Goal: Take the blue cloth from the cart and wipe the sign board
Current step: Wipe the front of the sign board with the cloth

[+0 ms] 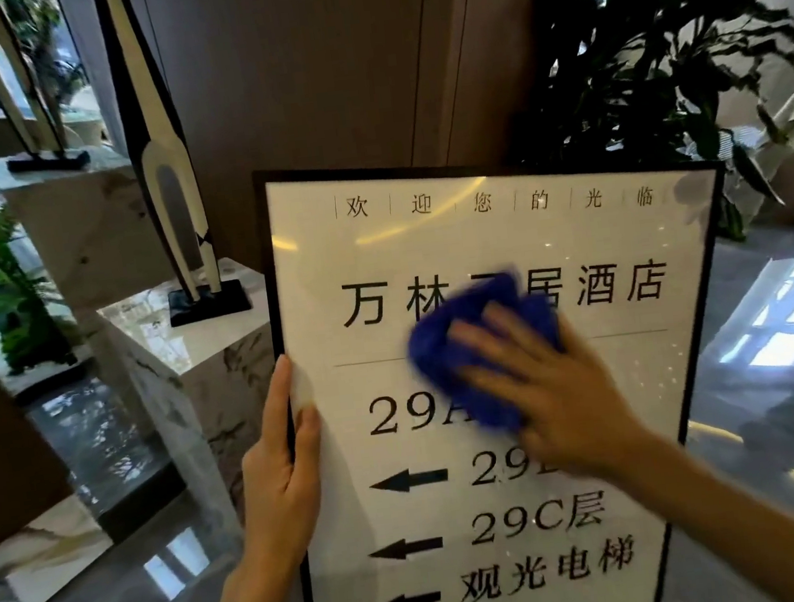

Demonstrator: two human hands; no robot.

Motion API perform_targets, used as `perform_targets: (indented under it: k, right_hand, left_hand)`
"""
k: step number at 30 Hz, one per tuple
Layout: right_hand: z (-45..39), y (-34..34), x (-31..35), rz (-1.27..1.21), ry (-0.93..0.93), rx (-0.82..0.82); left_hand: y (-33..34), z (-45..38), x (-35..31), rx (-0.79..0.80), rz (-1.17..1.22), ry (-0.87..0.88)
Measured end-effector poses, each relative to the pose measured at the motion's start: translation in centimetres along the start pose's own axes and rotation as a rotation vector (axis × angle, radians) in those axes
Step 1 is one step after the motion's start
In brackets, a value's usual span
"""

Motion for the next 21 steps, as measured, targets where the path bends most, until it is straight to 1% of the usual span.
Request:
perform_targets:
  k: [2, 4, 6, 7, 9, 11, 13, 14, 16, 17, 18, 19, 21]
  right_hand:
    - [-2.3, -1.1, -3.8, 0.000, 0.175, -0.061]
    - [-4.4, -1.6, -5.8, -0.040, 0.314, -0.125]
    - [-5.4, -1.1, -5.1, -0.046, 0.389, -0.181]
    - [-5.4, -0.5, -3.7, -0.021, 0.383, -0.193]
    - [-3.6, 1.3, 0.2, 0.018, 0.271, -0.174]
    - [0.4, 3.3, 4.7, -0.035, 0.114, -0.098]
    - [6.0, 4.7, 8.9, -0.058, -0.082, 0.033]
    - [9.1, 5.2, 10.7, -0.030, -0.226, 0.120]
    - [14.5, 5.8, 12.8, 0.044, -0.509, 0.298]
    - [16.3, 6.0, 12.9, 0.083, -0.598, 0.359]
    - [17.1, 6.0, 12.4, 0.108, -0.641, 0.373]
    - [16.9, 5.6, 11.5, 0.104, -0.645, 0.384]
    - [15.1, 4.7, 9.6, 0.009, -0.613, 0.283]
  left_hand:
    - [-0.2, 0.7, 0.3, -0.025, -0.037, 0.027]
    - [-0.4, 1.4, 0.7, -0.053, -0.068, 0.035]
    - [-0.6, 1.5, 0.9, -0.084, -0.109, 0.039]
    - [-0.6, 1.5, 0.9, -0.100, -0.116, 0.041]
    - [-0.7, 1.2, 0.9, -0.127, -0.112, 0.045]
    - [-0.7, 1.0, 0.8, -0.138, -0.100, 0.067]
    - [-0.8, 1.1, 0.9, -0.145, -0.100, 0.089]
    - [-0.8, 1.2, 0.9, -0.150, -0.103, 0.095]
    - [-0.8, 1.5, 0.9, -0.160, -0.098, 0.103]
    - [-0.7, 1.6, 0.9, -0.162, -0.091, 0.106]
    - [-0.7, 1.6, 0.9, -0.161, -0.081, 0.103]
    - [-0.6, 1.6, 0.9, -0.159, -0.070, 0.094]
    - [-0.5, 1.6, 0.9, -0.148, -0.050, 0.069]
Point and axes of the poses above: each hand's wrist, its own z-axis away from the middle knuckle, its own y-axis out of the palm, x = y × z, the point moved 3 cm from there along -z, towards the middle knuckle, and after that the axes turned 14 degrees about -x, right-handed, at the moved point
